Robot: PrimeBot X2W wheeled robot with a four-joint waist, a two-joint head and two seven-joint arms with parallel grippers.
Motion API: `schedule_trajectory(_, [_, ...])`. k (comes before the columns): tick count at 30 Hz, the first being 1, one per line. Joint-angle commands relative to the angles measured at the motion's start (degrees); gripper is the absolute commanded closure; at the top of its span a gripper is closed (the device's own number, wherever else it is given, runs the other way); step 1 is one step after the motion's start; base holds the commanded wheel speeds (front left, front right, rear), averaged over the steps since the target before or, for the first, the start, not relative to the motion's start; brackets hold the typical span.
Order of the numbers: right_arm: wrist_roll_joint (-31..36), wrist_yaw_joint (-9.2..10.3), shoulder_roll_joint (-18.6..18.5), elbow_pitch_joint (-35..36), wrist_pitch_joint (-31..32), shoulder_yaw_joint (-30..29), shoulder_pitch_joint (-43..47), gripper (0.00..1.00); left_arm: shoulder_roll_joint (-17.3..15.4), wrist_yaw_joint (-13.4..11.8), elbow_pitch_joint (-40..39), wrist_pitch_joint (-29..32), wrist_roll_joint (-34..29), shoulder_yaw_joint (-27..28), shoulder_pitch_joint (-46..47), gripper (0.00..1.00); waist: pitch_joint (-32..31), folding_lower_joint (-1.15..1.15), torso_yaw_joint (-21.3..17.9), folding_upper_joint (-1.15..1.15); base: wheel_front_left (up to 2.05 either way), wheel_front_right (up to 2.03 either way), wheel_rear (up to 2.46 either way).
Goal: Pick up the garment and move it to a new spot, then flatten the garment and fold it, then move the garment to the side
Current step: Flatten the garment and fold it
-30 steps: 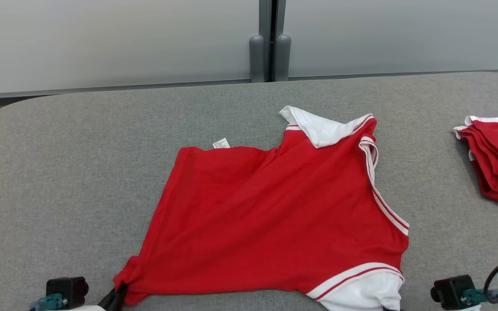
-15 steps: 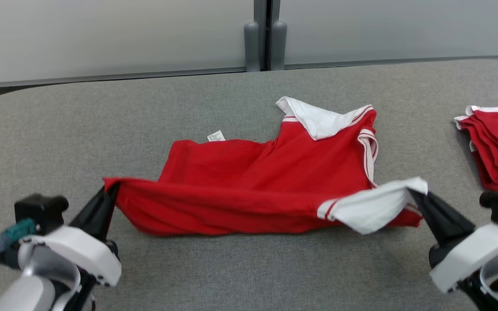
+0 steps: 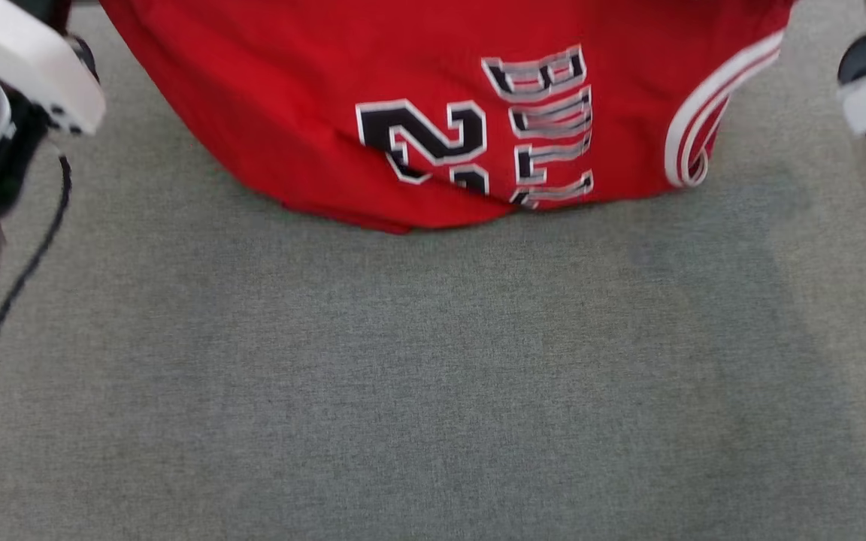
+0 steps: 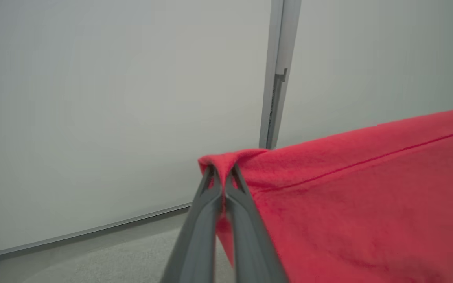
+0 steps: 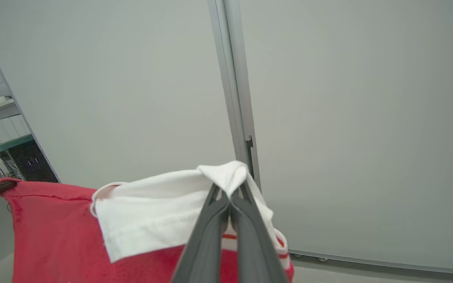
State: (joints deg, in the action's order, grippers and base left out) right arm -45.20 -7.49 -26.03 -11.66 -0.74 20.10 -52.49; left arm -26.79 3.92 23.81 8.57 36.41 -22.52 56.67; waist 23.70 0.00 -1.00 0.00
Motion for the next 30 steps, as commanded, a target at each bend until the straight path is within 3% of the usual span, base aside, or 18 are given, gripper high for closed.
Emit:
schedule_trajectory(1, [-0.3,-0.02,-0.5,-0.4,-0.5,0.0,-1.3,1.0,-0.2,0.2,0.6,0.1,-0.5,0.1,1.6,1.0,3.6,0.0,-0.2,0.0,0.0,0.0,0.0])
schedule_trajectory(9, [-5.1,-0.02,-1.3,-12.4,-3.6,3.9,-25.9,1.0,2.3,2.9,15.5,-1.6,-1.5,-0.9,25.9,1.0,9.2,0.0,0.1,0.0,0.0,0.0,0.0])
schedule_trajectory(17, [-8.7,-0.01,-0.3,-22.1,-7.4,6.0,-44.1,1.0,4.4,3.4,26.7,-3.5,-1.0,-1.8,41.8,1.0,11.2,0.0,0.0,0.0,0.0,0.0,0.0])
schedule_trajectory(23, [-9.4,-0.02,-1.1,-24.5,-9.4,10.9,-48.9,1.0,6.4,3.5,31.8,-5.6,1.3,-4.4,43.7,1.0,11.5,0.0,0.1,0.0,0.0,0.0,0.0])
schedule_trajectory(30, [-11.4,-0.02,-5.1,-24.6,-7.4,18.7,-40.8,1.0,4.7,3.5,30.6,-7.4,7.3,-11.6,33.9,1.0,8.6,0.0,-0.1,0.0,0.0,0.0,0.0])
